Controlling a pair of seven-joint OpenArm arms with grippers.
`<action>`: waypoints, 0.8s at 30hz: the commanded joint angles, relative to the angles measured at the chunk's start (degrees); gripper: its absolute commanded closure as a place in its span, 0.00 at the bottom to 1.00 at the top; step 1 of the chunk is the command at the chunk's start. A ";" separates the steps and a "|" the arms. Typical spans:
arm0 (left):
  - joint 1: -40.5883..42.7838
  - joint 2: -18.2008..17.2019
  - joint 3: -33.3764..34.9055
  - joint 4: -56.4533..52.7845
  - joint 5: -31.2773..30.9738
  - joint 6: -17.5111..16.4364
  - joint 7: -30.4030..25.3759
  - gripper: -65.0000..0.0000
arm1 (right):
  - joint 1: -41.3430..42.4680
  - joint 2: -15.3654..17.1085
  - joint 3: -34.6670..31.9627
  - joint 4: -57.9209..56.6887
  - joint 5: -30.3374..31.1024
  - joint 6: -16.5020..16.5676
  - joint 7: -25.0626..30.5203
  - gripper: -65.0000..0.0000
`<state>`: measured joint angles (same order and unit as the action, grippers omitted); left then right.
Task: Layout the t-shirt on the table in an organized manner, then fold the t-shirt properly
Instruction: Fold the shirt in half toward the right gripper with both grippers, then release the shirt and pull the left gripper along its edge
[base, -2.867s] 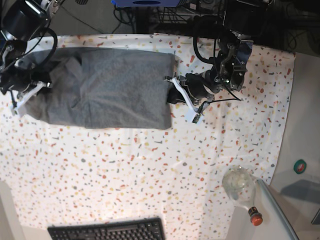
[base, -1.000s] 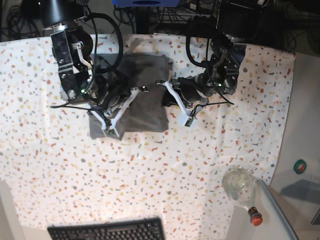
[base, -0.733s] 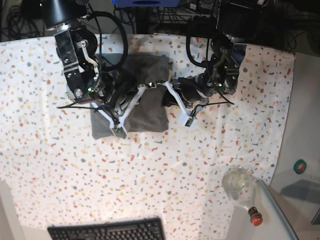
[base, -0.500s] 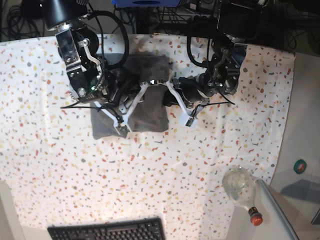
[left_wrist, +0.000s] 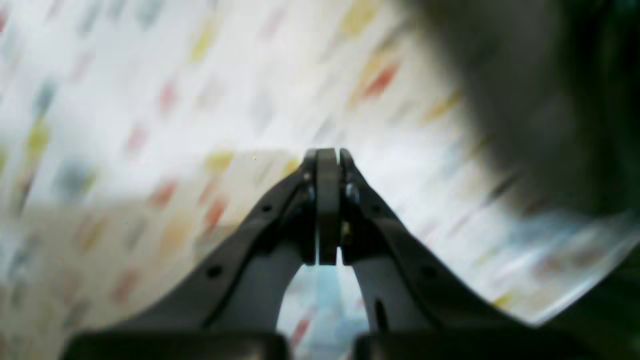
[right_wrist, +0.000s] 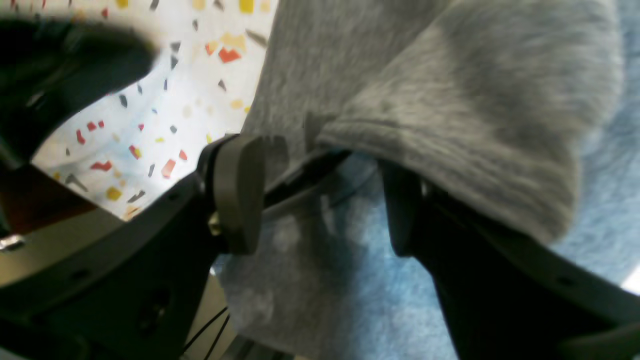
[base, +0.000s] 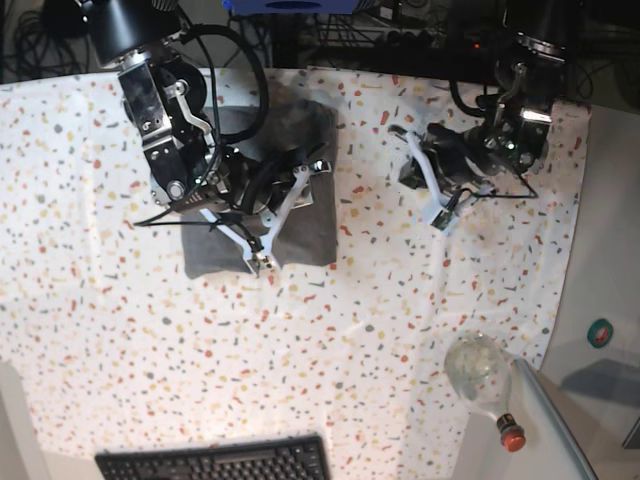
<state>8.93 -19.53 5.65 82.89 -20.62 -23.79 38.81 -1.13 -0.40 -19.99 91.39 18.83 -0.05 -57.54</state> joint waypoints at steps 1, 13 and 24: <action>1.31 -1.97 -1.39 1.55 -0.52 -0.34 -0.52 1.00 | 2.14 -1.31 -1.15 0.87 0.47 0.10 1.05 0.46; 9.84 -2.67 -24.07 2.16 -0.52 -0.69 -0.52 1.00 | 7.24 0.10 -10.21 7.90 0.38 0.10 -1.14 0.47; 11.69 -2.93 -25.56 1.72 -0.52 -0.78 -0.61 1.00 | -9.64 6.25 -2.30 15.99 0.47 -6.76 -0.88 1.00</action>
<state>20.84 -21.39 -19.46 83.74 -20.82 -24.25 39.05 -11.57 5.67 -22.37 106.61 19.33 -6.57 -59.66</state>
